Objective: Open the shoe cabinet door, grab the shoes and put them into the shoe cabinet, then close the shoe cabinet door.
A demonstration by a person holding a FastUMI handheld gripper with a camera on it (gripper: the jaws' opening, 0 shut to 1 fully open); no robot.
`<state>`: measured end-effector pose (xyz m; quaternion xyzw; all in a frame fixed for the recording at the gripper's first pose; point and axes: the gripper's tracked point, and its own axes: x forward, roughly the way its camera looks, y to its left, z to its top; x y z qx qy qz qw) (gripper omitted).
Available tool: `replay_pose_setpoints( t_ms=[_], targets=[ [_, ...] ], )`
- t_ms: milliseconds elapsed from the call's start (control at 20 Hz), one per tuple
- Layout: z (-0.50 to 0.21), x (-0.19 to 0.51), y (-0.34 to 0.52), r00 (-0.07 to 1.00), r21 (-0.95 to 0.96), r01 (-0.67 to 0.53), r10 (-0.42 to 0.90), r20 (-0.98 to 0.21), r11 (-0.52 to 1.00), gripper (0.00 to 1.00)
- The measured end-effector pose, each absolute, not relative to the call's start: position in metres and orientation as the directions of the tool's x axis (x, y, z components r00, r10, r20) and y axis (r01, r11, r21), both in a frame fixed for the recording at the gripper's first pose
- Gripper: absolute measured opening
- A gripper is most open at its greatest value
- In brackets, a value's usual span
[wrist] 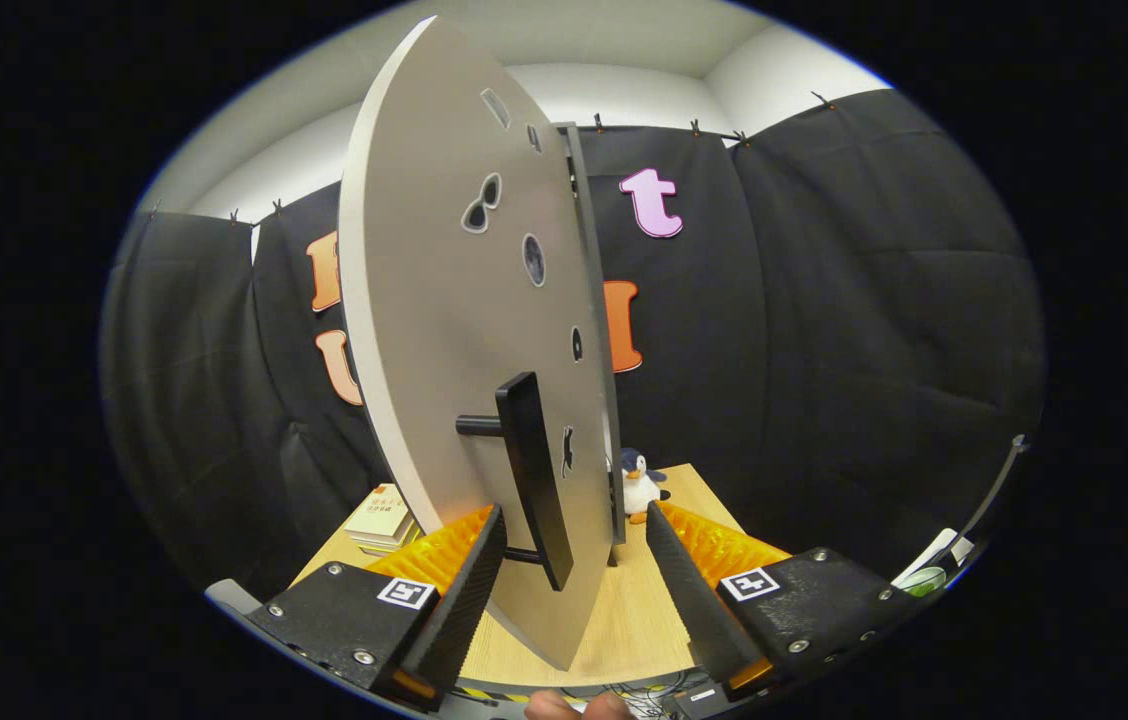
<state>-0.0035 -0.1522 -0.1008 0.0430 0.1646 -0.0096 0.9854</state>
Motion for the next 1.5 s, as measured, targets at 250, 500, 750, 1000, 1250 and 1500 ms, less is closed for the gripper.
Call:
replay_pose_setpoints(
  t_ms=[250, 500, 750, 1000, 1250, 1500],
  targets=[
    [-0.100, 0.009, -0.105, 0.946, 0.050, 0.020, -0.003, -0.324, 0.999, 0.89],
    [-0.095, 0.026, -0.057, 0.953, 0.052, -0.012, 0.027, -0.301, 0.999, 0.89],
    [-0.094, 0.042, -0.020, 0.953, 0.047, -0.037, 0.049, -0.298, 0.998, 0.89],
    [-0.096, 0.066, 0.000, 0.946, 0.081, -0.051, 0.074, -0.315, 0.995, 0.89],
    [-0.094, 0.082, 0.022, 0.941, 0.089, -0.100, 0.123, -0.315, 0.991, 0.90],
    [-0.097, 0.088, 0.027, 0.937, 0.090, -0.132, 0.154, -0.314, 0.987, 0.90]
  ],
)
